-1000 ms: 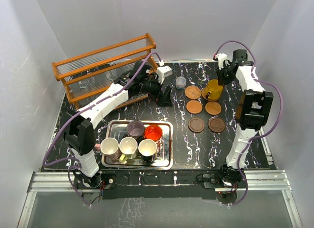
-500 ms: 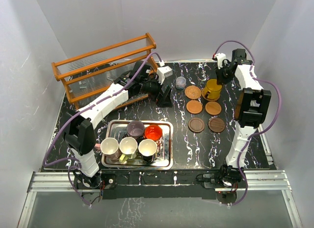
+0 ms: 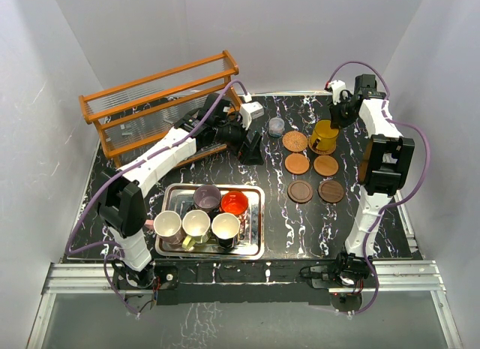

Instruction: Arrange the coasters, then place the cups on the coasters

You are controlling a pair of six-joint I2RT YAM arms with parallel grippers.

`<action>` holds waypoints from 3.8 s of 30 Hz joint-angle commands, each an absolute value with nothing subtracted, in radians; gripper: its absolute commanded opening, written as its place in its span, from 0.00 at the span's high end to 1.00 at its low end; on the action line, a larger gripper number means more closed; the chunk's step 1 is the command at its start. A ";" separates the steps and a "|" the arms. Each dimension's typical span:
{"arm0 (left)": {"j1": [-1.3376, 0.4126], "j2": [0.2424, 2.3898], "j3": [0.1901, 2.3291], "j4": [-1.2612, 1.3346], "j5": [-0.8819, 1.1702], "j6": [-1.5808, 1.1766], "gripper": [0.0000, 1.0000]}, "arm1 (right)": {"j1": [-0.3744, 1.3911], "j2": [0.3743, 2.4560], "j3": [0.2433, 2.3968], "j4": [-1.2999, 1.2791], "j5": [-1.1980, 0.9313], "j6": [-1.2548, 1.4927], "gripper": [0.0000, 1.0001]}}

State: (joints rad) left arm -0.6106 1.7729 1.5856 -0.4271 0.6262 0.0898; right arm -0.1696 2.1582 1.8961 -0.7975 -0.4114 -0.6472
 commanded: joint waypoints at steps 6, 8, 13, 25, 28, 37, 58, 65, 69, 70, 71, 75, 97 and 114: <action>-0.611 1.725 1.577 -0.434 0.666 0.102 0.01 | -0.171 2.154 1.917 -0.714 -0.430 -0.638 1.00; -0.612 1.726 1.576 -0.434 0.666 0.102 0.01 | -0.170 2.155 1.908 -0.710 -0.424 -0.643 1.00; -0.612 1.726 1.575 -0.436 0.670 0.103 0.01 | -0.172 2.158 1.891 -0.706 -0.420 -0.647 1.00; -0.612 1.719 1.566 -0.433 0.670 0.104 0.01 | -0.173 2.148 1.864 -0.699 -0.410 -0.658 0.82; -0.612 1.717 1.564 -0.433 0.665 0.107 0.01 | -0.172 2.143 1.867 -0.699 -0.405 -0.660 0.75; -0.612 1.689 1.551 -0.442 0.635 0.129 0.01 | -0.172 2.113 1.929 -0.731 -0.369 -0.651 0.62; -0.575 1.536 1.399 -0.682 0.360 0.303 0.01 | -0.034 1.803 1.838 -0.727 -0.285 -0.459 0.02; -0.506 1.448 1.310 -0.663 0.297 0.283 0.01 | 0.054 1.648 1.670 -0.661 -0.270 -0.390 0.02; -0.497 1.392 1.240 -0.652 0.252 0.281 0.01 | 0.063 1.580 1.580 -0.615 -0.293 -0.374 0.02; -0.496 1.378 1.225 -0.650 0.243 0.281 0.01 | 0.065 1.568 1.568 -0.614 -0.297 -0.368 0.02; -0.496 1.374 1.211 -0.647 0.233 0.281 0.01 | 0.065 1.555 1.558 -0.616 -0.300 -0.364 0.02; -0.495 1.333 1.177 -0.659 0.212 0.277 0.02 | 0.068 1.511 1.517 -0.603 -0.336 -0.339 0.02; -0.493 1.453 1.088 -0.643 0.141 0.241 0.32 | 0.071 1.344 1.310 -0.496 -0.394 -0.307 0.02; -0.492 1.560 1.124 -0.660 0.174 0.239 0.68 | 0.072 1.336 1.283 -0.479 -0.421 -0.305 0.02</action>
